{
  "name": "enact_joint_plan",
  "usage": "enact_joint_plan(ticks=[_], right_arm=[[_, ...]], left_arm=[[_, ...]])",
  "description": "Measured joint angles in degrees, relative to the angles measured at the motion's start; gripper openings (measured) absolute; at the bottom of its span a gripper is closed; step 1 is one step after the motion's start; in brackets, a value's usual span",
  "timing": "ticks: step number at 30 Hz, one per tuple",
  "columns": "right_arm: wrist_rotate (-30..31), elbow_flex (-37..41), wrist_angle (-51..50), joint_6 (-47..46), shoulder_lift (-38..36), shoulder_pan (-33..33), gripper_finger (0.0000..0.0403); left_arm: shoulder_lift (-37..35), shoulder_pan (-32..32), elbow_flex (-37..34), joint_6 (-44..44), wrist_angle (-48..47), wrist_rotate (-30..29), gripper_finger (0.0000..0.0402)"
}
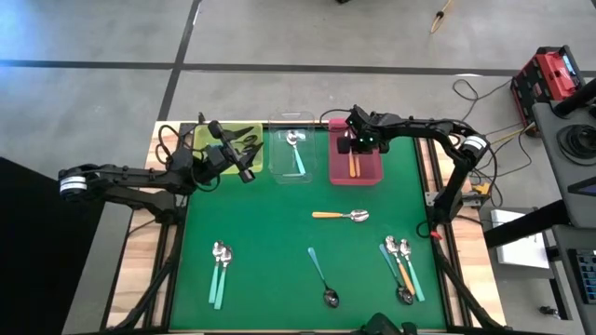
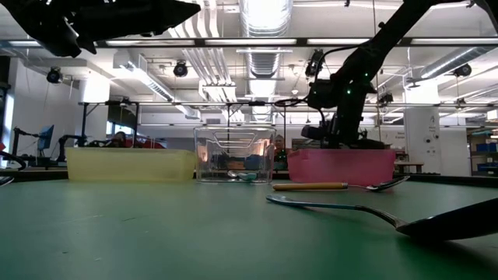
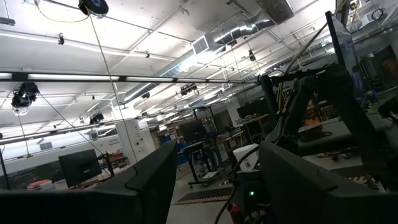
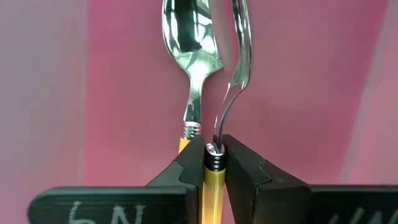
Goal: Sort silverware by color (type)
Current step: Put the yellow spoon into the red bin
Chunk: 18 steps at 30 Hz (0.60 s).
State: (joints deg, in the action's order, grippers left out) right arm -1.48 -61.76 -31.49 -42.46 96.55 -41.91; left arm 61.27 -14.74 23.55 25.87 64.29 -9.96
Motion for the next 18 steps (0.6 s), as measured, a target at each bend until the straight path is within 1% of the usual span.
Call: enact_joint_plan(ticks=[13, 15, 18], right_arm=[[0.0, 0.0, 0.37, -0.28, 0.0, 0.0, 0.0035], [0.02, -0.02, 0.35, -0.28, 0.0, 0.0, 0.0043], [0.1, -0.02, 0.35, -0.35, 0.0, 0.0, 0.0065]], left_arm=[[-0.01, 0.0, 0.0, 0.0, 0.0, 0.0, 0.021], [-0.01, 0.0, 0.0, 0.0, 0.0, 0.0, 0.021], [-0.01, 0.0, 0.0, 0.01, 0.0, 0.0, 0.021]])
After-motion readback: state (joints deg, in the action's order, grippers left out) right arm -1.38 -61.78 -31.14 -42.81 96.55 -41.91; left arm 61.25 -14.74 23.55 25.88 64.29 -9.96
